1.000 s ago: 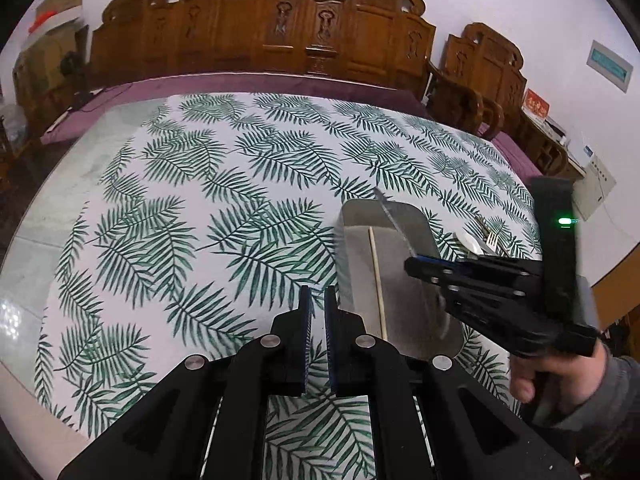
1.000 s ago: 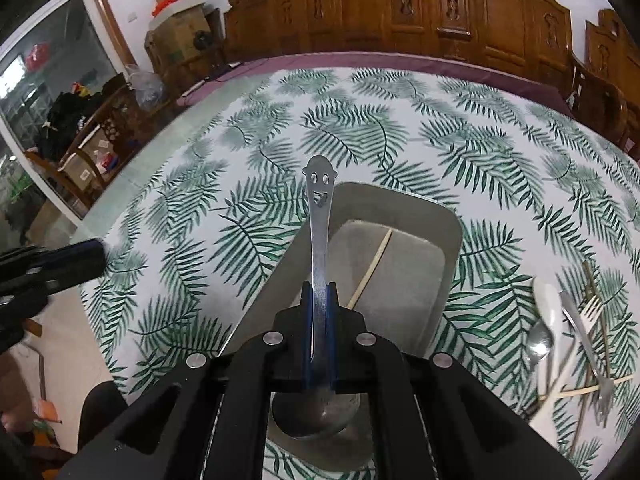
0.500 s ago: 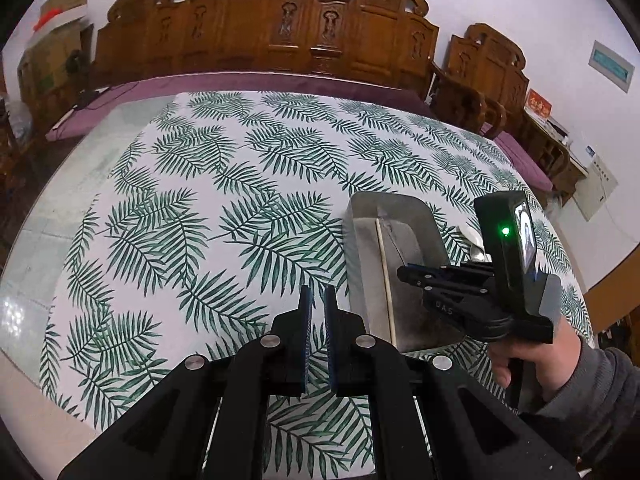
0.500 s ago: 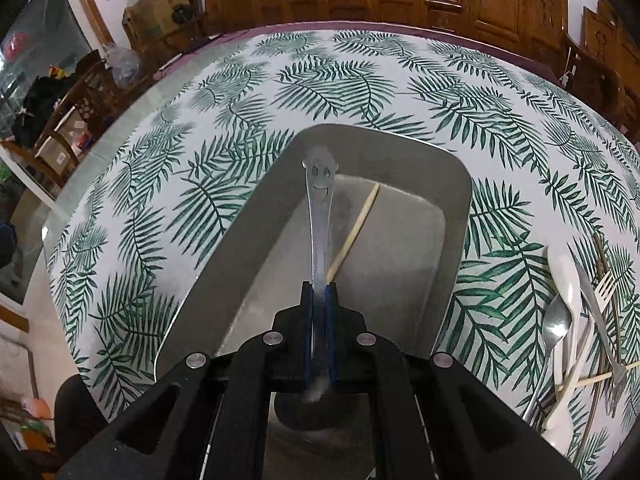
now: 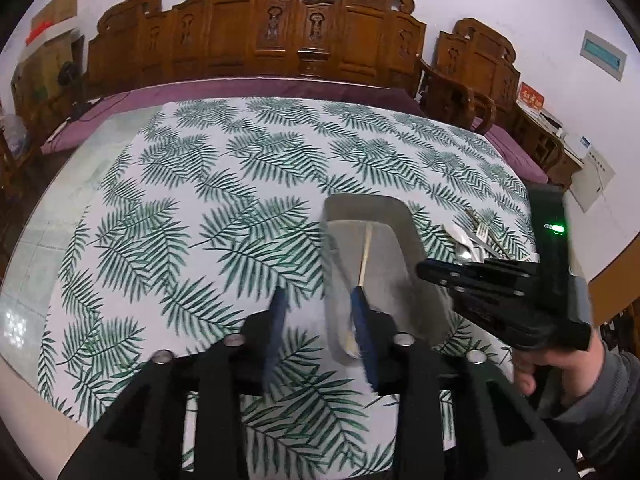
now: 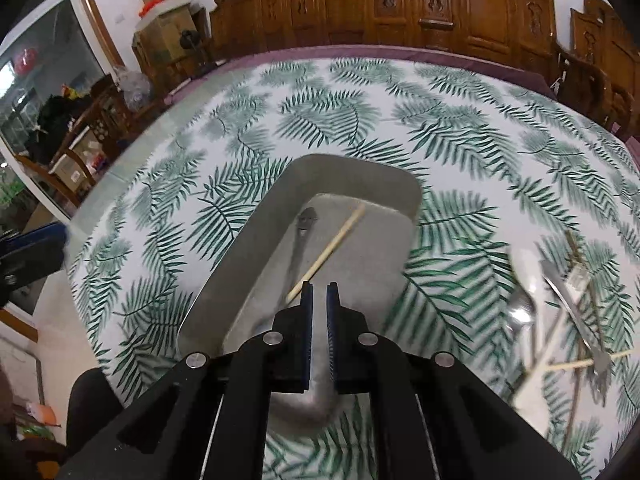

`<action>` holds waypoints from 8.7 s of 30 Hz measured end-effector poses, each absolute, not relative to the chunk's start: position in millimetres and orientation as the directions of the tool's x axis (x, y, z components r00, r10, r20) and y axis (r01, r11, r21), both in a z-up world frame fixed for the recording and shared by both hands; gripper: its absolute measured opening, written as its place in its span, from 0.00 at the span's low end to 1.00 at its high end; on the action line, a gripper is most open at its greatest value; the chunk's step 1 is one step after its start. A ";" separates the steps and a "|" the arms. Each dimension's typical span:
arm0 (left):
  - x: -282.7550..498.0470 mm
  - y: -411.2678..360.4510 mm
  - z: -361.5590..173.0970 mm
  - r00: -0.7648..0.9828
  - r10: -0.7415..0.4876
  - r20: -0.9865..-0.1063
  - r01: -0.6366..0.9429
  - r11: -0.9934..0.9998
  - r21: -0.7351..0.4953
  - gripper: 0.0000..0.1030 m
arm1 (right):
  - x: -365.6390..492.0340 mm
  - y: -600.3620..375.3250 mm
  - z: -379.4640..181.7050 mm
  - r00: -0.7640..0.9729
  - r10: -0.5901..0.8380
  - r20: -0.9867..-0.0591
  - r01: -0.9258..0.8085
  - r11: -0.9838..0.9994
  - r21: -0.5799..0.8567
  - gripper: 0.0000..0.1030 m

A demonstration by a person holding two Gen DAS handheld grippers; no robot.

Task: Organize utensils
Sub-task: 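Lower the smiley-face spoon into the grey tray and open the right gripper, then grasp a metal spoon from the pile with the left gripper, then lift the metal spoon toward the tray with the left gripper while the right gripper grasps a metal fork, then lower the metal spoon into the grey tray and open the left gripper, then lower the metal fork into the grey tray and open the right gripper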

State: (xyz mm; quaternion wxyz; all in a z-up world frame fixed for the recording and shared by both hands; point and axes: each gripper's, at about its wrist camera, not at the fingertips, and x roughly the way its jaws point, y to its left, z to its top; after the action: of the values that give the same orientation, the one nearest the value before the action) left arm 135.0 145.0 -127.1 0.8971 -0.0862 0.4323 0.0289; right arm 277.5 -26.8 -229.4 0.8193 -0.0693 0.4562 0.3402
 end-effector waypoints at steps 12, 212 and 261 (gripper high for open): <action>158.0 78.4 -136.9 0.623 -0.094 -0.777 -0.049 0.986 -0.159 0.56 | 258.3 -134.4 -193.4 0.468 0.476 -0.745 -0.585 0.798 0.143 0.09; 202.8 122.7 -170.7 0.590 -0.080 -0.803 -0.039 0.991 -0.128 0.36 | 274.6 -78.8 -202.3 0.403 0.529 -0.747 -0.638 0.748 0.185 0.03; 128.7 172.7 -138.8 0.662 -0.015 -0.749 -0.117 0.985 -0.124 0.61 | 305.0 32.8 -268.6 0.249 0.471 -0.846 -0.552 0.787 0.276 0.07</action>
State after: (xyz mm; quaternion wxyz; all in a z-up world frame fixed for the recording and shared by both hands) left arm 128.7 172.7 -138.8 0.9080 -0.0808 0.4102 0.0280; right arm 305.0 32.8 -268.6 0.7894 -0.0387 0.5200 0.3239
